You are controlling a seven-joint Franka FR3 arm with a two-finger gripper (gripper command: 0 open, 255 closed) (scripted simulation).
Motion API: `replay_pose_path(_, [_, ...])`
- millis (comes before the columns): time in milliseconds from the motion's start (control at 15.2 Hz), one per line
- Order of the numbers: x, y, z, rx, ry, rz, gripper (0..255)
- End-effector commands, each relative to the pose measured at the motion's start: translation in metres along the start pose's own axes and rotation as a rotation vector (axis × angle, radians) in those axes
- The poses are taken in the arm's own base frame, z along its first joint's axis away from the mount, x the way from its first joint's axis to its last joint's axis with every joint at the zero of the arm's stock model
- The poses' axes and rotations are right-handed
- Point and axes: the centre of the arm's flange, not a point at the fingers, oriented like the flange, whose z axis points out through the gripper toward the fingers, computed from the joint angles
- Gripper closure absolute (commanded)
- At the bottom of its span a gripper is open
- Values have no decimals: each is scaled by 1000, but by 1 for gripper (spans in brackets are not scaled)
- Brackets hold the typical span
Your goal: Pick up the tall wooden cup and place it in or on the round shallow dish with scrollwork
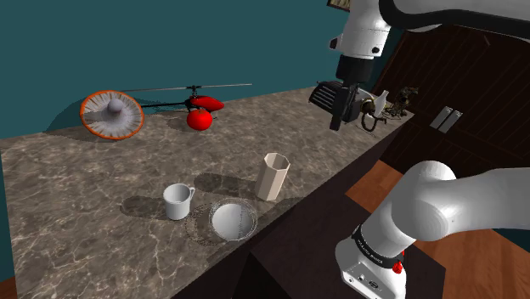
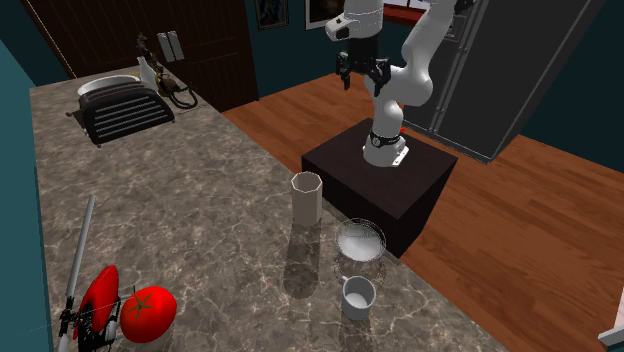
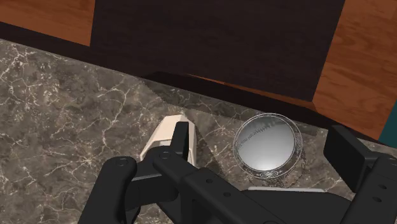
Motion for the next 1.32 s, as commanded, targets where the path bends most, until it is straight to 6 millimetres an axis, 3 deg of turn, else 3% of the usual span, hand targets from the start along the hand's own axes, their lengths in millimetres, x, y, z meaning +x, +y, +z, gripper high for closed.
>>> replay_pose_path(0, [0,0,0,0,0,0,0])
replay_pose_path(1254, [128,40,202,-45,93,-119,0])
